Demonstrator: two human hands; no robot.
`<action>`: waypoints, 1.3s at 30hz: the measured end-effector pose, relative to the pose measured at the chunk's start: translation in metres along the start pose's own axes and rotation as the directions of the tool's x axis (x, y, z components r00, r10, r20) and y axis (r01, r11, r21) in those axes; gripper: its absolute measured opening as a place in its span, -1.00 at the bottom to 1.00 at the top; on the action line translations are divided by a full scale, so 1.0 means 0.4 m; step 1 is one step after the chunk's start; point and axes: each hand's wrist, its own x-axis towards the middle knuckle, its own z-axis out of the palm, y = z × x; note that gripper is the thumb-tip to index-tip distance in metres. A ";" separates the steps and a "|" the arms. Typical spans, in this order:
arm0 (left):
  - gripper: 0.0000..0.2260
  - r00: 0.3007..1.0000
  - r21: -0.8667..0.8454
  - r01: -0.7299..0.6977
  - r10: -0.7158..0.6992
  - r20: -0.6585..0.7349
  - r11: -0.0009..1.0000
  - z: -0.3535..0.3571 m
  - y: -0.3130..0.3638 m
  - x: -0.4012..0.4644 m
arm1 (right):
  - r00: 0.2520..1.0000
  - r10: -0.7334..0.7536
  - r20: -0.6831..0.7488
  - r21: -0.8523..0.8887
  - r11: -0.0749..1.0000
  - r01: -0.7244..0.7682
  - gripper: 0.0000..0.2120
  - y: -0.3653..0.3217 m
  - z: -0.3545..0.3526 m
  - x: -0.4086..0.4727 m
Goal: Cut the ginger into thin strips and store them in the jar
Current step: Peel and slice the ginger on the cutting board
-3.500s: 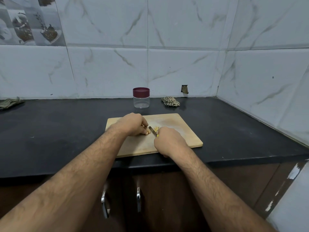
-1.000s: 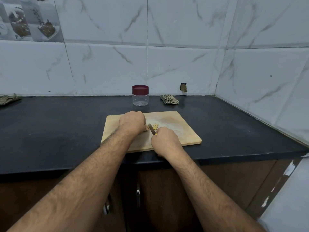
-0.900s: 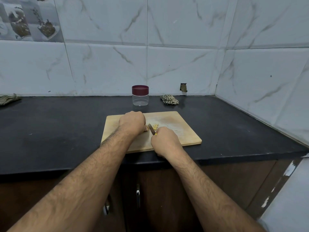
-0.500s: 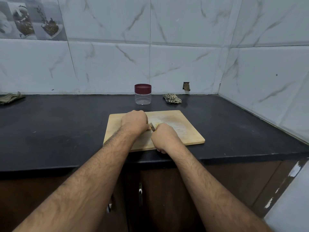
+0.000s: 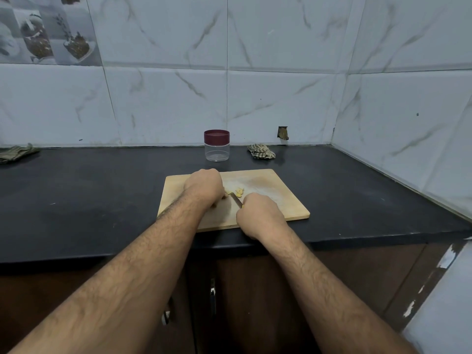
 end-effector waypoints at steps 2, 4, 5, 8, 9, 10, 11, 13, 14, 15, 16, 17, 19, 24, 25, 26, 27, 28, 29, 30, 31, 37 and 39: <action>-0.90 1.000 0.003 0.020 -0.020 0.023 1.000 -0.009 0.004 0.003 | 1.000 0.002 0.005 0.010 1.000 -0.002 -0.92 0.003 -0.002 0.004; -0.90 0.999 0.034 0.032 -0.033 0.021 0.999 -0.014 0.005 0.007 | 1.000 -0.001 0.004 0.022 1.000 0.001 -0.92 0.005 0.000 0.007; -0.88 0.999 0.057 0.036 -0.036 0.011 0.998 -0.017 0.004 0.009 | 1.000 -0.007 0.000 0.031 0.999 0.007 -0.92 0.006 0.000 0.007; -0.81 0.999 0.064 0.048 -0.048 -0.001 0.997 -0.019 -0.002 0.014 | 1.000 -0.026 -0.009 0.047 0.999 0.026 -0.89 0.006 0.000 0.009; -0.79 0.999 0.055 0.054 -0.054 0.002 0.997 -0.020 -0.004 0.015 | 0.999 -0.031 -0.007 0.049 0.998 0.032 -0.88 0.005 0.000 0.010; -0.78 0.998 0.043 0.061 -0.062 0.008 0.997 -0.019 -0.006 0.015 | 0.999 -0.039 -0.006 0.048 0.998 0.039 -0.88 0.004 0.001 0.011; -0.78 0.998 0.028 0.068 -0.068 0.012 0.997 -0.019 -0.008 0.015 | 0.999 -0.048 -0.008 0.043 0.998 0.049 -0.89 0.003 0.001 0.012; -0.79 0.996 -0.004 0.083 -0.083 0.021 0.997 -0.017 -0.010 0.014 | 0.998 -0.063 -0.018 0.032 0.997 0.064 -0.91 0.001 -0.001 0.015; -0.79 0.996 -0.022 0.090 -0.089 0.028 0.996 -0.015 -0.012 0.015 | 0.998 -0.066 -0.022 0.027 0.997 0.067 -0.92 0.000 -0.002 0.016; -0.79 0.995 -0.040 0.096 -0.094 0.037 0.995 -0.012 -0.014 0.015 | 0.998 -0.066 -0.022 0.023 0.997 0.067 -0.92 -0.001 -0.002 0.017; -0.79 0.994 -0.056 0.102 -0.099 0.044 0.993 -0.010 -0.015 0.015 | 0.998 -0.065 -0.019 0.022 0.998 0.066 -0.92 -0.003 -0.002 0.018; -0.79 0.993 -0.068 0.109 -0.105 0.048 0.992 -0.009 -0.016 0.015 | 0.998 -0.063 -0.012 0.021 0.998 0.063 -0.92 -0.004 -0.002 0.020; -0.78 0.991 -0.089 0.126 -0.122 0.056 0.988 -0.010 -0.016 0.017 | 0.998 -0.058 0.006 0.027 0.998 0.058 -0.92 -0.005 0.001 0.020; -0.77 0.987 -0.082 0.152 -0.147 0.061 0.985 -0.013 -0.010 0.020 | 0.998 -0.052 0.034 0.050 0.997 0.050 -0.90 -0.010 -0.004 0.024; -0.78 0.987 -0.084 0.154 -0.149 0.057 0.985 -0.011 -0.011 0.021 | 0.998 -0.053 0.036 0.053 0.997 0.051 -0.88 -0.011 -0.005 0.024; -0.78 0.987 -0.087 0.154 -0.150 0.056 0.984 -0.009 -0.012 0.023 | 0.998 -0.053 0.036 0.054 0.997 0.051 -0.88 -0.012 -0.005 0.024; -0.78 0.987 -0.089 0.153 -0.149 0.054 0.984 -0.008 -0.013 0.024 | 0.998 -0.054 0.035 0.054 0.997 0.052 -0.89 -0.012 -0.005 0.024; -0.77 0.988 -0.088 0.151 -0.147 0.050 0.985 -0.007 -0.013 0.024 | 0.998 -0.054 0.033 0.055 0.997 0.052 -0.91 -0.012 -0.003 0.023; -0.77 0.989 -0.085 0.148 -0.145 0.043 0.985 -0.007 -0.014 0.024 | 0.998 -0.054 0.031 0.057 0.997 0.053 -0.93 -0.012 -0.001 0.022; -0.77 0.989 -0.081 0.146 -0.143 0.035 0.986 -0.006 -0.014 0.024 | 0.998 -0.055 0.030 0.061 0.997 0.053 -0.92 -0.012 0.001 0.022; -0.77 0.989 -0.078 0.144 -0.142 0.027 0.987 -0.005 -0.013 0.024 | 0.998 -0.055 0.031 0.066 0.996 0.053 -0.90 -0.011 0.002 0.022; -0.79 0.990 -0.064 0.141 -0.141 0.006 0.988 0.000 -0.015 0.023 | 0.998 -0.054 0.021 0.070 0.996 0.053 -0.84 -0.008 0.011 0.020; -0.80 0.991 -0.062 0.136 -0.136 0.004 0.989 0.000 -0.015 0.023 | 0.998 -0.058 0.009 0.064 0.996 0.057 -0.82 -0.008 0.011 0.019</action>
